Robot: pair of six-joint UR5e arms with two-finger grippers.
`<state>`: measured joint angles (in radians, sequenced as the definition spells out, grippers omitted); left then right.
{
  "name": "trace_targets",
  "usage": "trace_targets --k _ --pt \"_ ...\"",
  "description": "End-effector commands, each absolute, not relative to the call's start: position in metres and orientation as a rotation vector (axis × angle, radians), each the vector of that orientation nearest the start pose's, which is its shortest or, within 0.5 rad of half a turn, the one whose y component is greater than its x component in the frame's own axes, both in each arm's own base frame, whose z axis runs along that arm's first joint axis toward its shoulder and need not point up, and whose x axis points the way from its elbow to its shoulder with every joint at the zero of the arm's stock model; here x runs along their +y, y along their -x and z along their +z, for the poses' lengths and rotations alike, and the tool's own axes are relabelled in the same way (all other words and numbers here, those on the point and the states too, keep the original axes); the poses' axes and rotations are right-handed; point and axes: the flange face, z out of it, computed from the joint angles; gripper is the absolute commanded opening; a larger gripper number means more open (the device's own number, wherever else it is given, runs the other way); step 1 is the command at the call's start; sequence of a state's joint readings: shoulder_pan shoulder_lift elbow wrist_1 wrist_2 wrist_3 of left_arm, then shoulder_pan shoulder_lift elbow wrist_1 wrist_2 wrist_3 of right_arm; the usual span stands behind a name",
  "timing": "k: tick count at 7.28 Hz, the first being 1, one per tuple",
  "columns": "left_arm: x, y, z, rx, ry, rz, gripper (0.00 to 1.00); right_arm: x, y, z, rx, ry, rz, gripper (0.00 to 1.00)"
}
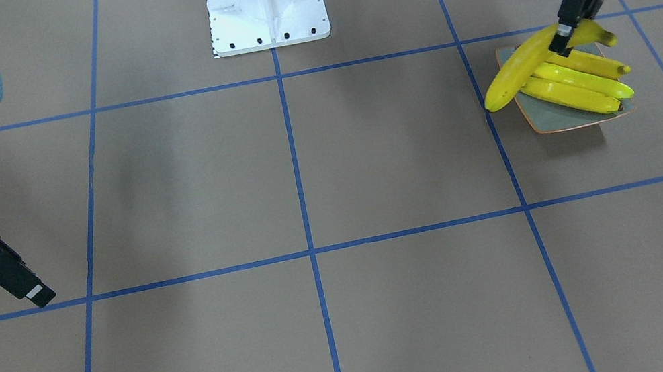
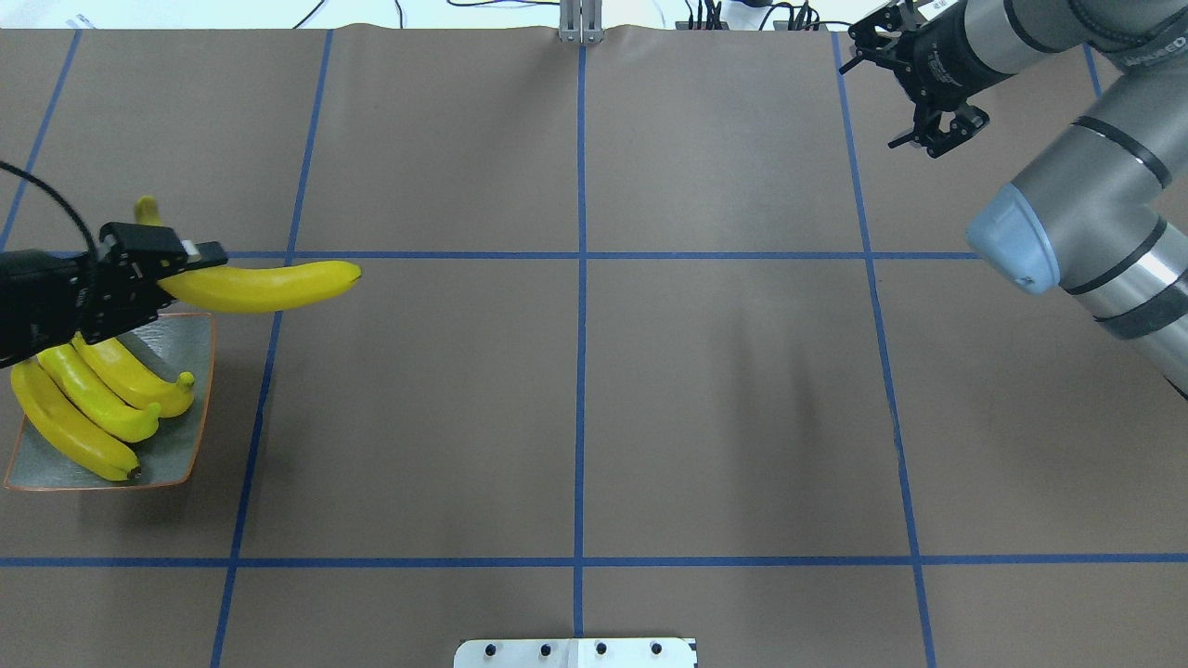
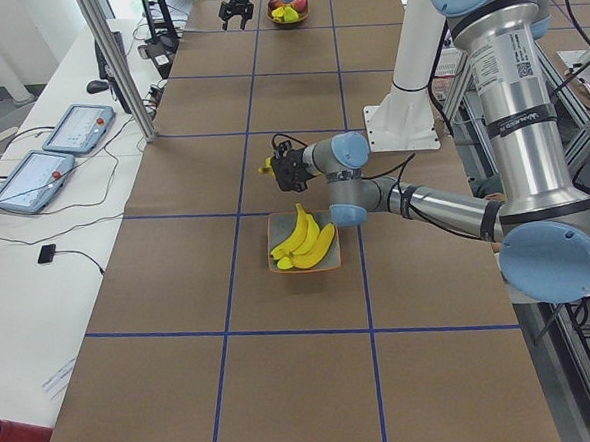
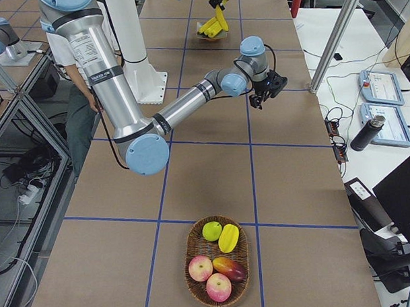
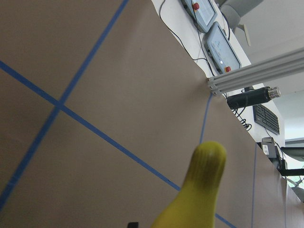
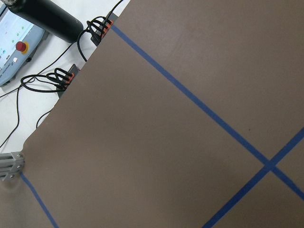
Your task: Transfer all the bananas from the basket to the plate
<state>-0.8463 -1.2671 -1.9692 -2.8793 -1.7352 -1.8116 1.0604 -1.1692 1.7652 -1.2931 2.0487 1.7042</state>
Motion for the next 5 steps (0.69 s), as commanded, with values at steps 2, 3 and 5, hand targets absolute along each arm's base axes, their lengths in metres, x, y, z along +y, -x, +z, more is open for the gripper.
trace_targets --k 2,3,5 --pt "-0.345 -0.114 0.56 1.39 -0.426 -0.84 0.0 -0.584 0.218 0.325 -0.969 -0.045 0.917 1.0" --pt "-0.339 -0.111 0.566 1.387 -0.422 -0.839 0.0 -0.583 0.219 0.325 -0.969 -0.044 0.916 1.0" --pt "-0.323 -0.108 0.574 1.385 -0.368 -0.788 0.0 -0.583 0.219 0.325 -0.969 -0.043 0.915 1.0"
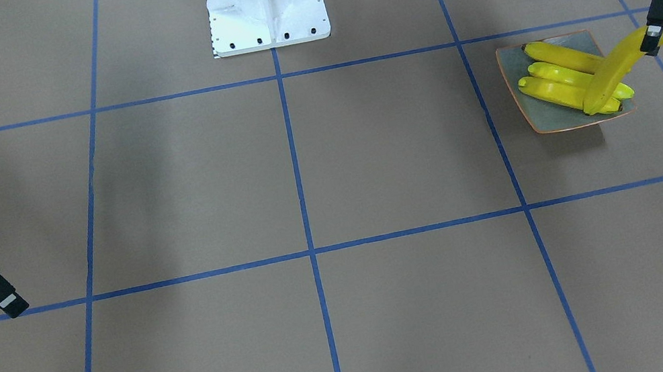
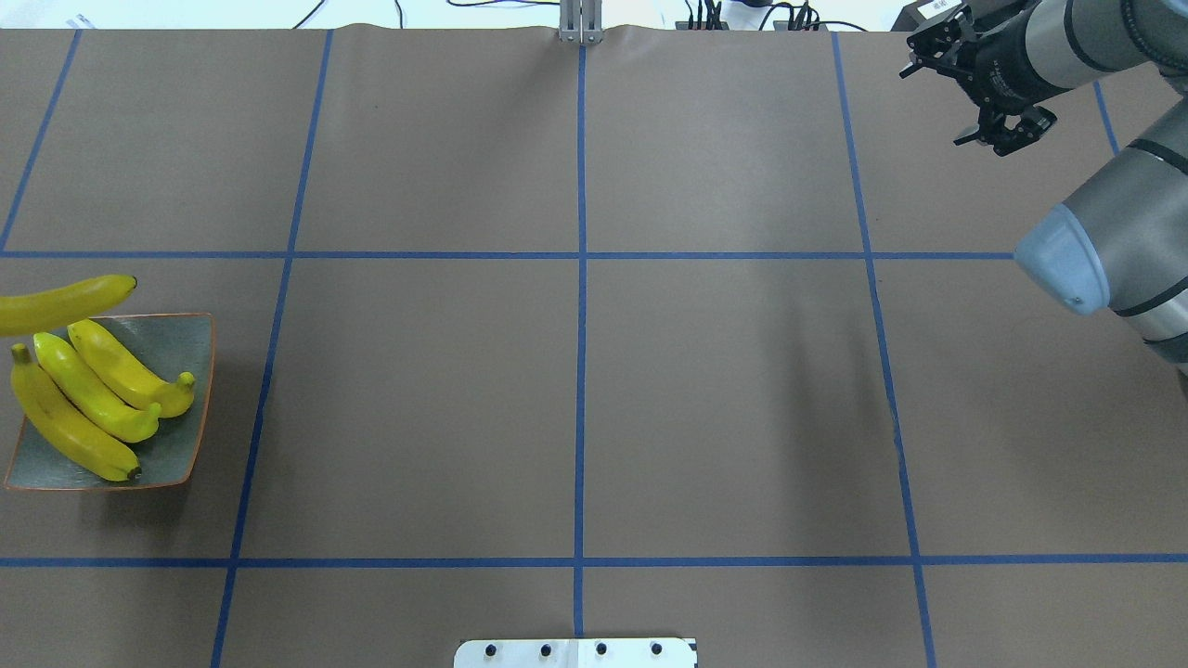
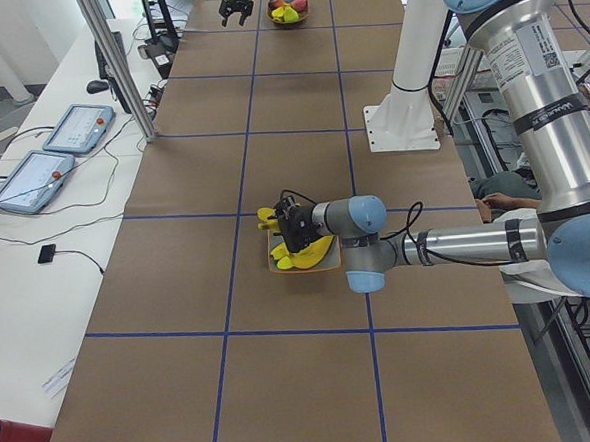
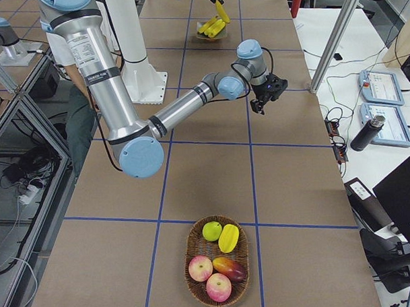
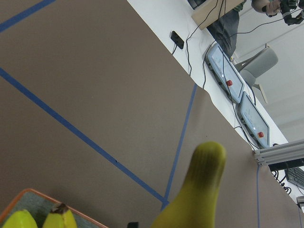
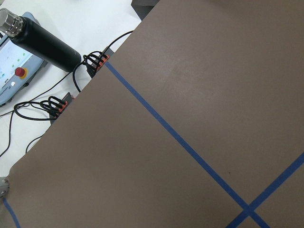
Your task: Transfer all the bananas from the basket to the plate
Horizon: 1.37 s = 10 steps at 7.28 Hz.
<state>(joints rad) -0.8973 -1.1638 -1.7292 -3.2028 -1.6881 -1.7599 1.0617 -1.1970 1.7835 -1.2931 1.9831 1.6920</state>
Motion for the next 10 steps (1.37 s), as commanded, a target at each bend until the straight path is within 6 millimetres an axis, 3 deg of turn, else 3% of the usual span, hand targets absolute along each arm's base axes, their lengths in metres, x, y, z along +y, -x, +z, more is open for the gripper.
trace_targets --k 1,5,10 --pt "-0.316 -0.109 0.576 1.39 -0.329 -0.755 0.0 -0.583 0.219 0.325 -0.97 -0.041 0.914 1.0" --pt "-0.307 -0.121 0.591 1.373 -0.249 -0.673 0.0 -0.583 0.219 0.326 -0.968 -0.04 0.917 1.0" --pt "-0.309 -0.138 0.585 1.409 -0.184 -0.696 0.0 -0.579 0.224 0.321 -0.974 -0.038 0.927 1.0"
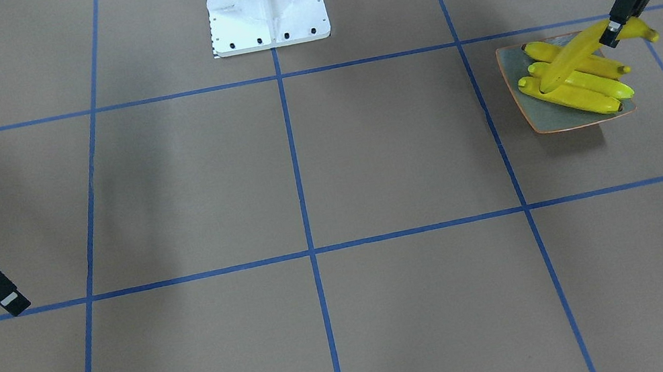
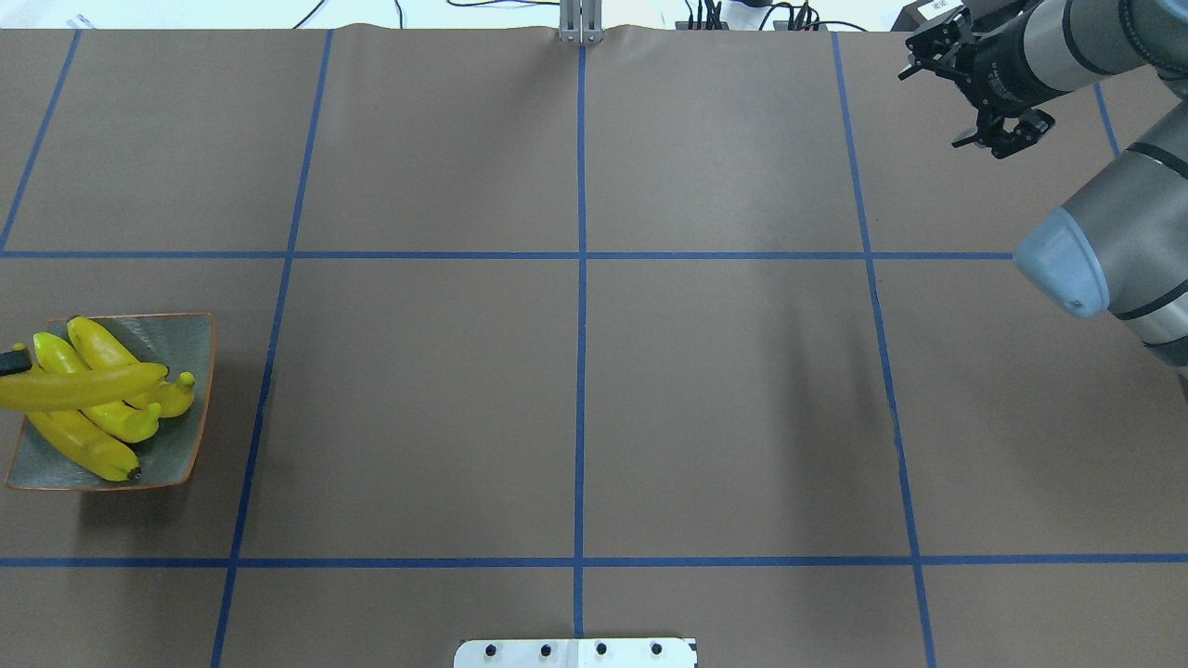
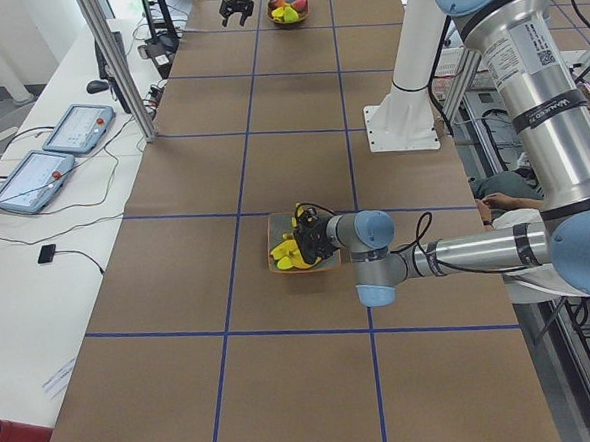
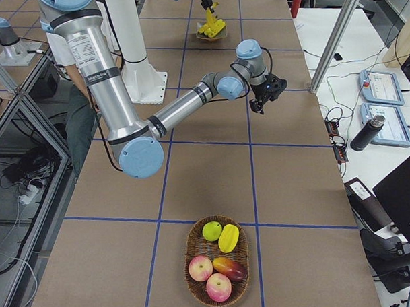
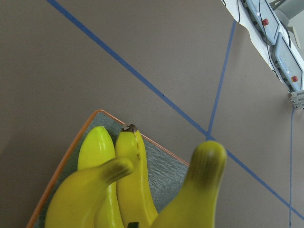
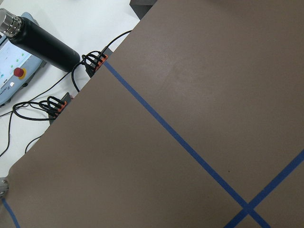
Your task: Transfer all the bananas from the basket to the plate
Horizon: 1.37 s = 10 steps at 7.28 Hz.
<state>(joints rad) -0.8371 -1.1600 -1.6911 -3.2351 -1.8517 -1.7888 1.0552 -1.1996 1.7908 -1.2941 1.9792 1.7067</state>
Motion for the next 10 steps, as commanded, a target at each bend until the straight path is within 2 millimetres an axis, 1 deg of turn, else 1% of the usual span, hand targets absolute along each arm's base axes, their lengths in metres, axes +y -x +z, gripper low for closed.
trace_targets --k 1,2,3,4,6,7,8,9,10 --pt "-0.31 -0.141 0.588 1.405 -0.172 -0.703 0.0 -0.577 0.228 0.32 -0.973 -0.043 0.932 1.0" --pt "-0.31 -0.144 0.596 1.392 -0.16 -0.704 0.0 -0.576 0.231 0.32 -0.973 -0.038 0.933 1.0" --pt "-0.313 -0.152 0.605 1.382 -0.149 -0.699 0.0 -0.575 0.234 0.321 -0.968 -0.043 0.933 1.0" --pt "-0.311 -0.157 0.613 1.367 -0.129 -0.697 0.0 -0.574 0.237 0.322 -0.966 -0.041 0.93 1.0" --pt "-0.312 -0.16 0.611 1.375 -0.122 -0.693 0.0 -0.572 0.237 0.32 -0.972 -0.041 0.927 1.0" --pt "-0.309 -0.159 0.609 1.394 -0.121 -0.679 0.26 -0.569 0.236 0.317 -0.976 -0.043 0.924 1.0" --pt "-0.306 -0.16 0.609 1.403 -0.102 -0.654 0.95 -0.568 0.237 0.315 -0.977 -0.043 0.922 1.0" --pt "-0.306 -0.16 0.609 1.404 -0.101 -0.652 1.0 -0.568 0.237 0.315 -0.977 -0.043 0.922 1.0" --pt "-0.305 -0.16 0.608 1.41 -0.101 -0.65 1.0 -0.568 0.238 0.315 -0.977 -0.042 0.92 1.0"
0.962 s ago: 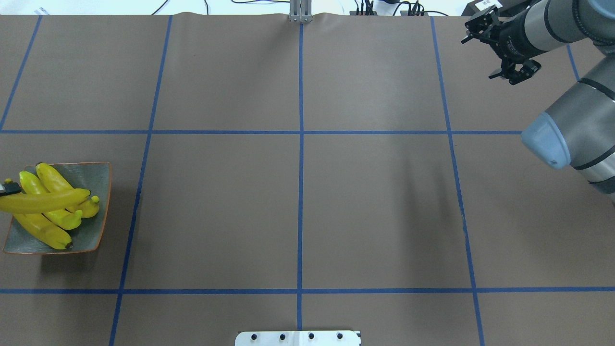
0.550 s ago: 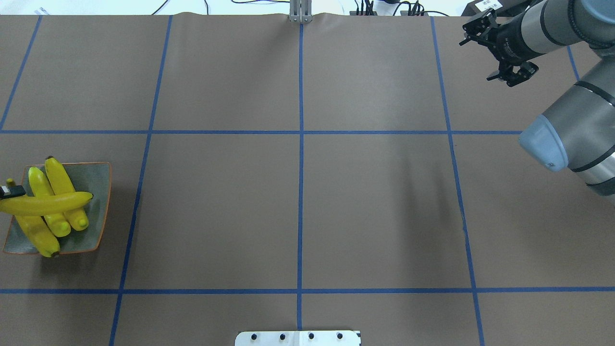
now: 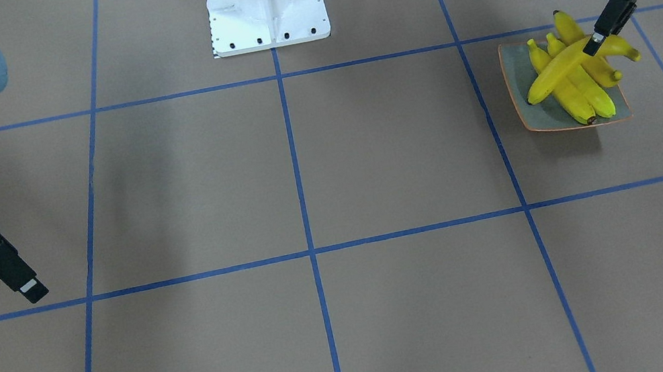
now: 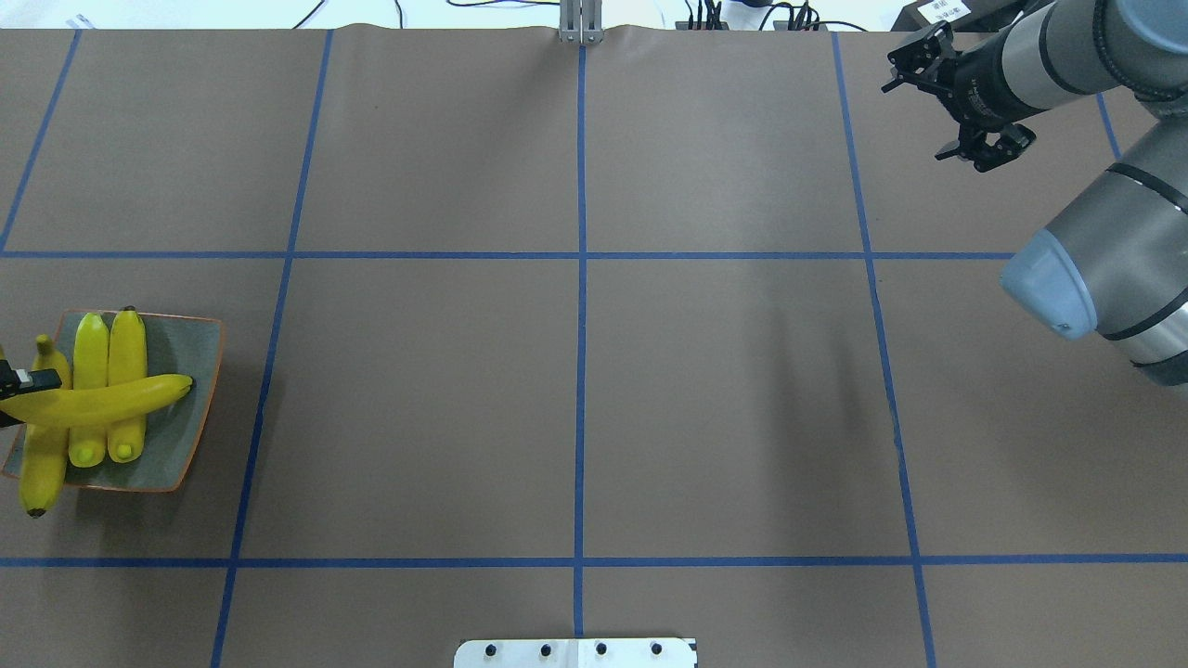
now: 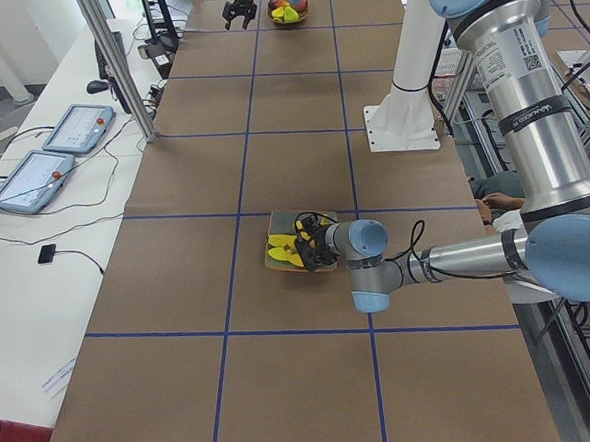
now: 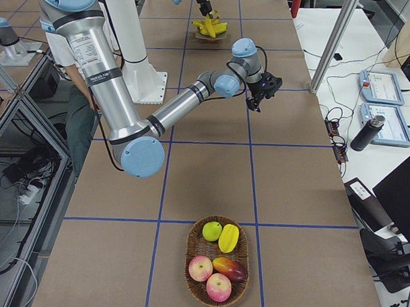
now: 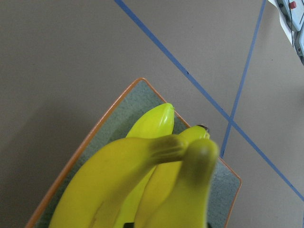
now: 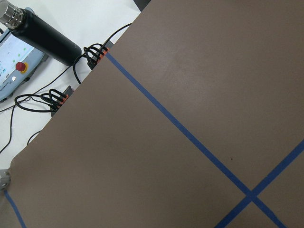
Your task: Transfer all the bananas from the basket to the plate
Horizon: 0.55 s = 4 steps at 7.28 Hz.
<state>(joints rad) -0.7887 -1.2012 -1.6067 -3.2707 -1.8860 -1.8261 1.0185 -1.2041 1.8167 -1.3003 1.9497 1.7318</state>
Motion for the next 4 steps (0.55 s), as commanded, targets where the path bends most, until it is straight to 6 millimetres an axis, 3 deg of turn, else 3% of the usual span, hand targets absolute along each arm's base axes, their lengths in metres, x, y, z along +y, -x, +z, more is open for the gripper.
trace_targets --k 1,3,4 --pt "-0.303 -0.157 0.606 1.43 -0.105 -0.64 1.0 -0.567 0.239 0.314 -0.978 -0.04 0.918 1.0" --pt "-0.298 -0.15 0.599 1.462 -0.106 -0.61 1.0 -0.566 0.24 0.314 -0.98 -0.031 0.932 1.0" --pt "-0.29 -0.135 0.6 1.473 -0.098 -0.585 1.0 -0.563 0.237 0.316 -0.98 -0.033 0.929 1.0"
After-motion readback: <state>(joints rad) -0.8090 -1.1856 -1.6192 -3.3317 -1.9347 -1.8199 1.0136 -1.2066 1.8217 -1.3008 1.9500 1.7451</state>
